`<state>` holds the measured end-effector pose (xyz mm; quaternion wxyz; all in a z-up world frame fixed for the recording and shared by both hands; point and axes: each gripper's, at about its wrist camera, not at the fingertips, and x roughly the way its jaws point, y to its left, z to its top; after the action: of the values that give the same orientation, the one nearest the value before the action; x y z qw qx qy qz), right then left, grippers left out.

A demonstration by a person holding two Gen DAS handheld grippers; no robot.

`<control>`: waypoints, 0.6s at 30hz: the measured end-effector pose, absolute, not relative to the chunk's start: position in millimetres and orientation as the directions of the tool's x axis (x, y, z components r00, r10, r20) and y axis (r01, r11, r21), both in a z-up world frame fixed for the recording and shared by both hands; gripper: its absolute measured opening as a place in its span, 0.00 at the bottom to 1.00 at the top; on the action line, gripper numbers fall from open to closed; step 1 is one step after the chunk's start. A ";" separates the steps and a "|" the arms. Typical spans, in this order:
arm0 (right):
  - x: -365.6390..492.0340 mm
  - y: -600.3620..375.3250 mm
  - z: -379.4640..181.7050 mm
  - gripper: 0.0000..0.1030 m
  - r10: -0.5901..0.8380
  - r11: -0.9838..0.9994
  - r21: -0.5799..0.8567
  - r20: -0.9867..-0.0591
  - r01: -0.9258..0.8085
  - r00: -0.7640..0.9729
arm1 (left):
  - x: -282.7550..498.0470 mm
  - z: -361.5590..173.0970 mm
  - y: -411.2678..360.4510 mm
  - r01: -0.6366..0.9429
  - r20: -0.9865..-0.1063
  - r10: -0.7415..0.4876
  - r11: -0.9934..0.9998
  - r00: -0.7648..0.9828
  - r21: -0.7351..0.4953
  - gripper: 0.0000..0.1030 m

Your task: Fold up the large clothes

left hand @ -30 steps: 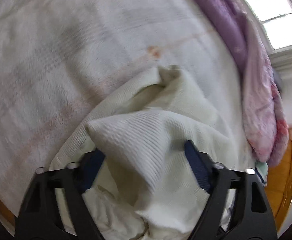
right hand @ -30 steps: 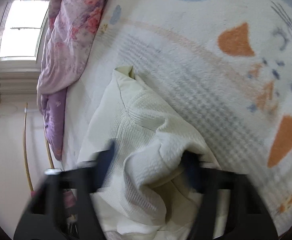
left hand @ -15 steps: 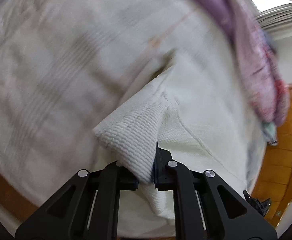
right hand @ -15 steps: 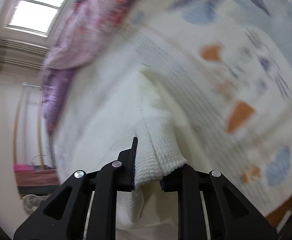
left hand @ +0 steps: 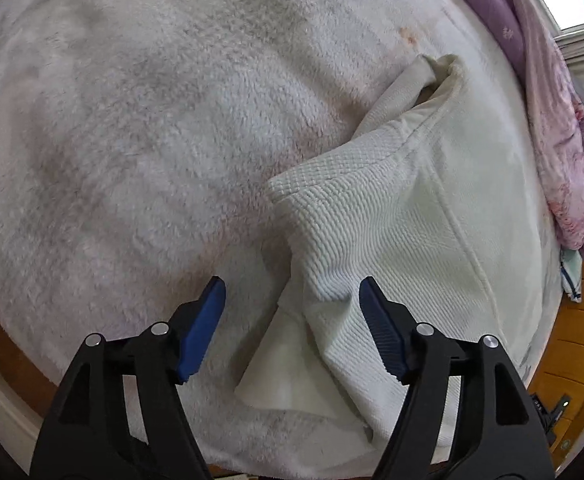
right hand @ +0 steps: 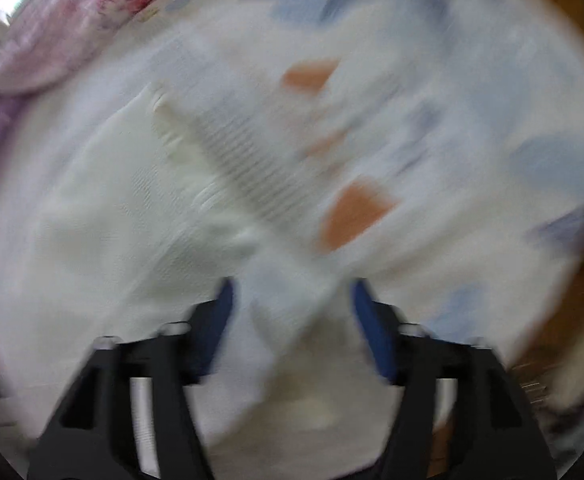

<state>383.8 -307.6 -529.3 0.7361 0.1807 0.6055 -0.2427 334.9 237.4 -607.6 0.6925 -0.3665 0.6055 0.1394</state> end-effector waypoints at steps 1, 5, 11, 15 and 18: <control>386.2 -301.6 -517.3 0.66 -0.223 0.823 -0.096 -0.961 0.560 0.161 | 333.0 -606.4 237.7 -0.638 -0.941 -0.249 0.692 0.228 -0.337 0.73; 415.6 -252.1 -480.3 0.50 -0.160 0.920 -0.003 -0.916 0.393 0.369 | 321.8 -606.6 233.9 -0.634 -0.937 -0.254 0.690 0.240 -0.350 0.73; 500.6 -121.7 -501.7 0.01 0.191 0.978 0.210 -0.901 0.005 0.389 | 308.7 -614.5 227.2 -0.650 -0.940 -0.255 0.680 0.227 -0.341 0.73; 546.6 -70.0 -543.6 0.01 0.247 0.969 0.245 -0.920 -0.046 0.304 | 303.2 -619.5 218.2 -0.630 -0.950 -0.239 0.711 0.201 -0.312 0.75; 557.2 -54.2 -590.7 0.00 0.197 0.980 0.195 -0.960 -0.028 0.197 | 300.0 -624.4 209.1 -0.620 -0.953 -0.233 0.724 0.192 -0.302 0.79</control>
<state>557.2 -54.2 -590.7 0.7707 0.0672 0.6295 0.0728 300.0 209.1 -624.4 0.6911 -0.3443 0.6199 0.1401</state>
